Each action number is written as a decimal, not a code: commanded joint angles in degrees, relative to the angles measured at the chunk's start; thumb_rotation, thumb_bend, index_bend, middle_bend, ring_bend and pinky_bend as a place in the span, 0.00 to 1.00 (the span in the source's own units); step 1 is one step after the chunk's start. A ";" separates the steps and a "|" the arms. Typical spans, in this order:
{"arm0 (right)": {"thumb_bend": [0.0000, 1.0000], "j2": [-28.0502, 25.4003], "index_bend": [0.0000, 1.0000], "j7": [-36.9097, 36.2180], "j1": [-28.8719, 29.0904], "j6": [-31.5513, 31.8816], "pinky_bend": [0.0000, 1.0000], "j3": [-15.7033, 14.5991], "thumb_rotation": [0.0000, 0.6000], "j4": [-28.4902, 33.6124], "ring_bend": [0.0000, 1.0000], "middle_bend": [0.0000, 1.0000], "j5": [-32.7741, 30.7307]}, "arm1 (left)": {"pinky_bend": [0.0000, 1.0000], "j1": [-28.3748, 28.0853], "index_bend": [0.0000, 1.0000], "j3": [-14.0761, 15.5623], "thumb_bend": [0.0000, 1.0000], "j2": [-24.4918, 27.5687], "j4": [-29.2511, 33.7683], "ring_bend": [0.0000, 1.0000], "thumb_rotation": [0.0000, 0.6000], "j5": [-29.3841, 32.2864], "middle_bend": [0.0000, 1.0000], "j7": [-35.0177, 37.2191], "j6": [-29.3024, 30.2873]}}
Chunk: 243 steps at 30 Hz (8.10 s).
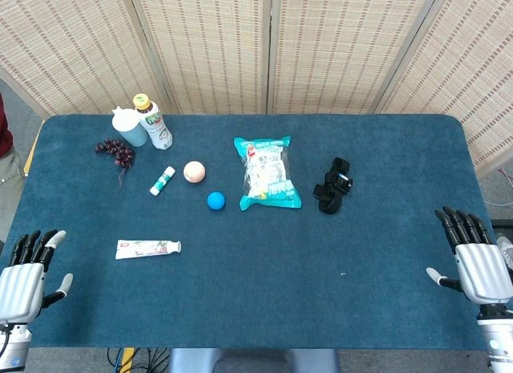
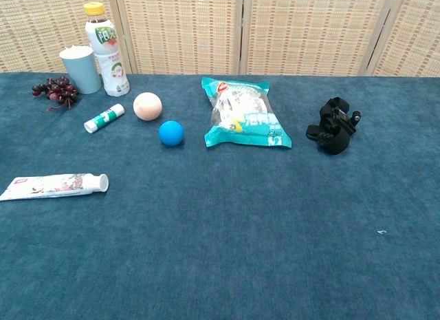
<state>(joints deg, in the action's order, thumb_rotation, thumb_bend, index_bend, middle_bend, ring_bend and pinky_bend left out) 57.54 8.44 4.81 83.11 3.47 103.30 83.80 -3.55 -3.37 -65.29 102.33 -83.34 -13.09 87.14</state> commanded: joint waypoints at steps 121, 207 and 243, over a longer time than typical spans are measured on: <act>0.07 -1.89 0.04 -4.45 -4.85 6.19 0.08 1.26 1.00 -1.25 0.00 0.06 0.14 | 0.12 -25.66 0.52 -3.29 0.31 -23.48 -29.60 0.22 1.00 14.55 0.38 3.47 -31.10; 0.41 21.14 0.19 22.75 37.43 -28.23 0.03 8.44 0.90 5.88 0.00 0.10 -13.19 | 0.35 -44.33 0.65 -12.02 0.31 -15.26 -1.23 0.45 1.00 28.71 0.60 -13.13 -28.96; 0.42 24.51 0.22 26.41 42.33 -26.61 0.03 6.23 0.90 3.05 0.00 0.10 -19.05 | 0.36 -46.50 0.65 -10.65 0.31 -15.14 -1.08 0.46 1.00 31.00 0.61 -12.82 -27.79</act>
<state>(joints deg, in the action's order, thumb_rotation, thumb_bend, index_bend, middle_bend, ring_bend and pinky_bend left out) 82.05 34.83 47.13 56.50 9.71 106.35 64.75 -50.06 -14.04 -80.48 101.25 -52.32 -25.96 59.38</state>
